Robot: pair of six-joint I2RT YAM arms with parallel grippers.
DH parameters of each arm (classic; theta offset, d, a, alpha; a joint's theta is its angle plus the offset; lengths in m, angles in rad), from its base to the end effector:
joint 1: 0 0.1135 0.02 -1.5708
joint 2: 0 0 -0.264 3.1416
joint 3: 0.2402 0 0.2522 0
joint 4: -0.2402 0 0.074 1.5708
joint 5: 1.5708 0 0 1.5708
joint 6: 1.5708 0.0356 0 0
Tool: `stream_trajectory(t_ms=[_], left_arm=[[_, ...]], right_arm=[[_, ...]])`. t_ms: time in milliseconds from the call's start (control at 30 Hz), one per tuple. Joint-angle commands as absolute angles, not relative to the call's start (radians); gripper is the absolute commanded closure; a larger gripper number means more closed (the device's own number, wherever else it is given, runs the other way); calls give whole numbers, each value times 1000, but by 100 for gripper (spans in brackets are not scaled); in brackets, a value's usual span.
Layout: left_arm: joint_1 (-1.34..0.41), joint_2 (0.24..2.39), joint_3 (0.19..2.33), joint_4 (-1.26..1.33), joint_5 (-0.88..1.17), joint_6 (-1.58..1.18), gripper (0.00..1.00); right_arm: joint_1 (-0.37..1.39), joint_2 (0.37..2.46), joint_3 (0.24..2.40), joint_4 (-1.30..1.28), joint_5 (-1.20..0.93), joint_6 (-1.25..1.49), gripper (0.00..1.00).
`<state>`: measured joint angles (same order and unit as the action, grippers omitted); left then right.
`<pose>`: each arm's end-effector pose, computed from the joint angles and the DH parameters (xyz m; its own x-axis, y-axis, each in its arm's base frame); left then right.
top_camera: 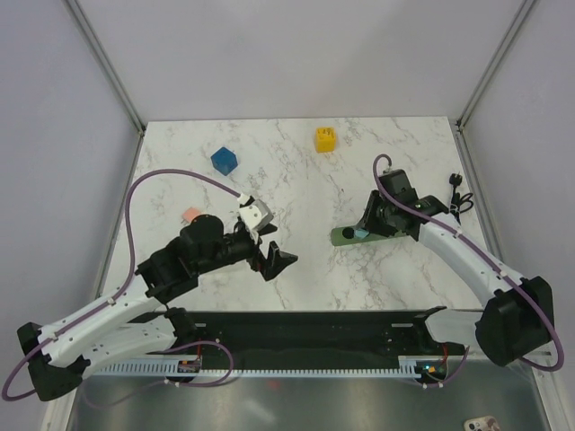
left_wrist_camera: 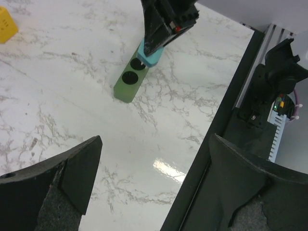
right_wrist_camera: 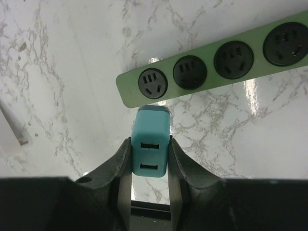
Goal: Insert the plug
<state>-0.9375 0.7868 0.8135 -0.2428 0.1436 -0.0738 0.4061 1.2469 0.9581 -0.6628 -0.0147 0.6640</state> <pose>0.1045 -0.1510 0.3435 -0.1915 0.1375 -0.9718 0.8688 0.4845 -0.1026 0.2308 0.0998 0.2623 -0.8374 0.3107 -0.4497 0.1438 0.9190 0.3671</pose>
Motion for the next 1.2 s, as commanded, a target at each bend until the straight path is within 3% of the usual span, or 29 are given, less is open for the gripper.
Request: stream_trajectory(t_ms=[0, 200, 367, 700, 1167], left_arm=[[-937, 784, 819, -296, 89, -141, 0], [-934, 790, 856, -408, -33, -143, 0], [-928, 775, 822, -449, -121, -127, 0], [-925, 730, 762, -449, -278, -140, 0], [-925, 716, 739, -453, -268, -160, 0]], right_arm=[[394, 1275, 1025, -716, 103, 775, 100], [376, 1374, 1149, -931, 331, 951, 100], [339, 1524, 1279, -1069, 336, 991, 100], [244, 1608, 1367, -1069, 411, 1060, 100], [218, 1640, 1298, -991, 417, 1178, 100]])
